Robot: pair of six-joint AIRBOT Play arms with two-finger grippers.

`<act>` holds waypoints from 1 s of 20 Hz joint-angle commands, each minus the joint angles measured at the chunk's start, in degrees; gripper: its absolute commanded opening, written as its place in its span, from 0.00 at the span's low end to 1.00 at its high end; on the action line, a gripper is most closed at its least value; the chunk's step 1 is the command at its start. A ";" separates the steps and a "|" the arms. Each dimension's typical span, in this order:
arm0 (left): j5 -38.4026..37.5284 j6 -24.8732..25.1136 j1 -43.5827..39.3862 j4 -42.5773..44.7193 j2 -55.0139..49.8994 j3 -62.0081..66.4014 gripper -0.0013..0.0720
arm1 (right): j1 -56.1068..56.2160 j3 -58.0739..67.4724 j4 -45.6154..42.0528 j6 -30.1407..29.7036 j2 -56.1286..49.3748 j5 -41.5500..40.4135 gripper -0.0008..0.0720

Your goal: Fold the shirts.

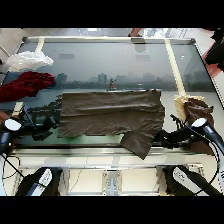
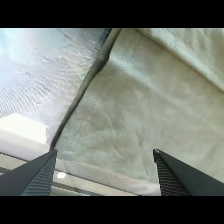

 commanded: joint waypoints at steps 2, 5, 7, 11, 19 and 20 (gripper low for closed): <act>0.68 -0.74 0.20 -1.46 0.44 -0.98 0.97 | 3.45 -3.41 4.00 0.48 -0.20 -7.10 0.74; 0.68 -1.51 0.20 -1.44 0.44 -1.01 0.97 | 9.05 -3.43 5.84 2.12 -2.95 -11.63 0.73; 0.63 -3.39 0.20 -1.44 0.44 -1.01 0.97 | 13.03 -3.43 10.78 2.05 -5.46 -14.08 0.66; -1.14 -9.66 0.22 -1.40 0.48 -1.27 0.97 | 17.33 -3.15 22.58 -2.38 -6.14 -16.50 0.04; -1.20 -11.02 0.63 -3.34 0.48 -7.52 0.96 | 17.33 -3.17 23.65 -4.24 -6.12 -13.27 0.04; 0.74 -11.02 0.61 -3.41 0.42 -7.91 0.96 | 17.33 -3.17 23.65 -4.35 -6.12 -13.20 0.04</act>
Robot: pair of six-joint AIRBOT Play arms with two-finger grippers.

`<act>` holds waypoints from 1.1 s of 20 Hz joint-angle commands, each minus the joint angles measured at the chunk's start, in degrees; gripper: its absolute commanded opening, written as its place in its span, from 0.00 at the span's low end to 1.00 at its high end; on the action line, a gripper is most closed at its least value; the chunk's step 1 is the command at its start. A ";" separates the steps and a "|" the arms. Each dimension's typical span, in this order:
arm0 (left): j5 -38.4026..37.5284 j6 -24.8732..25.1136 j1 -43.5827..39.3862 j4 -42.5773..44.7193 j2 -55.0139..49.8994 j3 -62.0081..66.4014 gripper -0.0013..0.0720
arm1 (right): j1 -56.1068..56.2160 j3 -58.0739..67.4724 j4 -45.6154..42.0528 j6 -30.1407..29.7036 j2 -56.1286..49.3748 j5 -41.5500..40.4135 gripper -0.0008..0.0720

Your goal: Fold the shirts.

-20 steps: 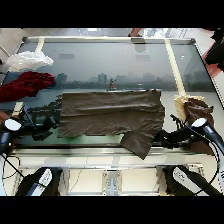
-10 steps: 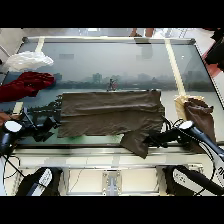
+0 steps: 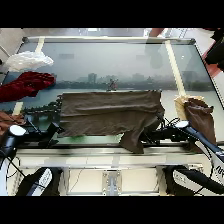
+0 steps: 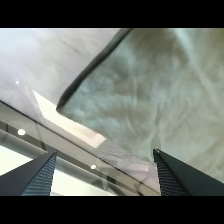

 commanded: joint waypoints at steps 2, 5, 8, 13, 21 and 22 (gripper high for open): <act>7.58 -0.52 0.07 -3.17 -0.98 -2.21 0.83 | 0.17 0.04 1.01 -0.66 -0.04 0.76 0.04; 10.88 2.40 0.00 -7.48 -5.18 -2.23 0.82 | 0.17 0.04 2.01 -0.76 -0.04 1.36 0.04; 11.21 5.27 -0.13 -8.63 -9.22 -2.23 0.80 | 0.17 0.07 3.34 -0.83 0.72 1.88 0.04; 14.05 6.03 -0.13 -8.68 -9.86 -2.21 0.35 | 0.13 0.07 3.72 -0.44 10.36 -0.83 0.04; 5.29 16.02 0.09 -6.10 8.41 2.89 0.03 | 0.13 7.58 -0.61 8.59 32.26 -1.11 0.04; 5.03 16.00 0.07 -6.08 12.81 3.72 0.03 | 0.13 9.55 -3.19 10.97 35.23 -0.46 0.04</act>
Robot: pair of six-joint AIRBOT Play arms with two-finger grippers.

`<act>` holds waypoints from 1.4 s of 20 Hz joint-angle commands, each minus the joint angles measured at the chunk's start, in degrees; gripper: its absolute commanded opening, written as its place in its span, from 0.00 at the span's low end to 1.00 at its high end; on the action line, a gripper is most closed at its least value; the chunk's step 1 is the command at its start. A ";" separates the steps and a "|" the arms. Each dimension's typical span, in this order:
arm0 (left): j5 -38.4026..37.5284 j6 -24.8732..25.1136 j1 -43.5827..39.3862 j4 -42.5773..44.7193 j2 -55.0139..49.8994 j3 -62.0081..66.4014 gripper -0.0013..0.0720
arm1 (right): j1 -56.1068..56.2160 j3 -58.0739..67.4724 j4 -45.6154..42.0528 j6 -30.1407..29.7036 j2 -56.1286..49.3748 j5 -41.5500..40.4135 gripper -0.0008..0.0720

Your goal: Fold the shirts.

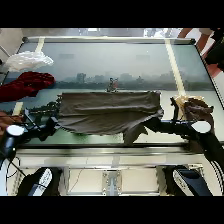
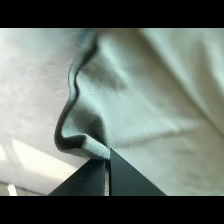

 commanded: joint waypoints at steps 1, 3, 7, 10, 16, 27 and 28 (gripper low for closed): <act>-3.39 1.99 0.04 1.22 13.66 3.10 0.03 | -0.02 5.62 -6.91 7.78 10.05 0.61 0.04; -4.35 0.31 0.00 0.61 17.35 4.33 0.03 | -0.02 7.82 -10.47 9.40 11.96 0.39 0.03; -2.91 3.80 -0.02 -2.21 10.86 8.92 0.03 | -0.02 9.22 -11.04 7.08 6.58 -6.91 0.03; -0.17 8.87 -0.02 -2.21 -3.89 15.63 0.03 | -0.02 11.87 -12.46 2.75 -3.45 -12.72 0.03; 0.74 14.25 -6.45 -1.22 -31.85 32.92 0.03 | 0.00 21.11 -12.28 -3.28 -27.47 -19.45 0.03; 10.43 0.72 -12.57 16.44 -42.29 38.69 0.05 | 0.04 29.57 -12.28 -5.29 -45.46 -23.47 0.04; 10.43 0.74 -12.96 15.80 -42.18 38.82 0.20 | 0.02 29.81 -12.31 -5.40 -45.44 -23.34 0.09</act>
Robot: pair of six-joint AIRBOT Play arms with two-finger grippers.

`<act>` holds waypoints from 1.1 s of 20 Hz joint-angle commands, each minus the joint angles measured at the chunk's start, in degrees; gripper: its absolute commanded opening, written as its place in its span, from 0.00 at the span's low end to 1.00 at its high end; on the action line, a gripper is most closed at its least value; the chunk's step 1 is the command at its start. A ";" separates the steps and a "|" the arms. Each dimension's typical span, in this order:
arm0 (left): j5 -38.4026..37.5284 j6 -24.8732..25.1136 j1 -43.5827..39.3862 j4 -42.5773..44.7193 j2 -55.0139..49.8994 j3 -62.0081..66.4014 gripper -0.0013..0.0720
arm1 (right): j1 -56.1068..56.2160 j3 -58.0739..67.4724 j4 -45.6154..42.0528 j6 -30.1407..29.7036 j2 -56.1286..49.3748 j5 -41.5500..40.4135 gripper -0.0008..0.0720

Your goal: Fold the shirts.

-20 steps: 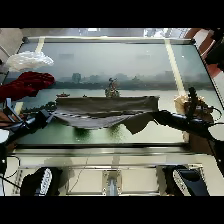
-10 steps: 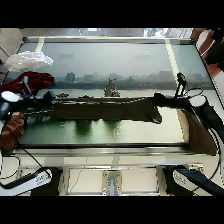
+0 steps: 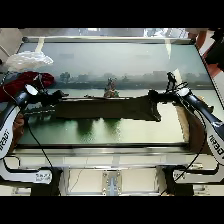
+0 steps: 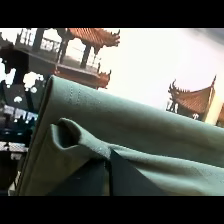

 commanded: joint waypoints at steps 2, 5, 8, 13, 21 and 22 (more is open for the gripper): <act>0.76 -0.96 -1.18 0.15 0.39 0.98 0.72 | -0.02 2.93 0.00 -0.39 -1.90 2.43 0.54; 0.61 -0.94 -0.66 0.24 5.07 1.75 0.72 | -1.05 8.87 -3.45 0.02 0.26 10.69 0.63; 1.16 0.92 -0.28 0.24 13.05 2.25 0.72 | -4.31 12.28 -13.90 3.21 5.86 13.75 0.63; 0.76 4.68 -4.13 0.26 18.82 6.40 0.72 | -18.21 11.39 -17.51 9.40 8.28 19.76 0.68; -2.86 4.66 -17.27 0.68 6.49 15.23 0.70 | -25.62 11.02 1.20 -2.34 -10.54 32.17 0.93; -2.86 4.66 -18.38 0.68 5.38 15.23 0.70 | -25.44 11.06 2.80 -3.50 -12.22 31.98 0.93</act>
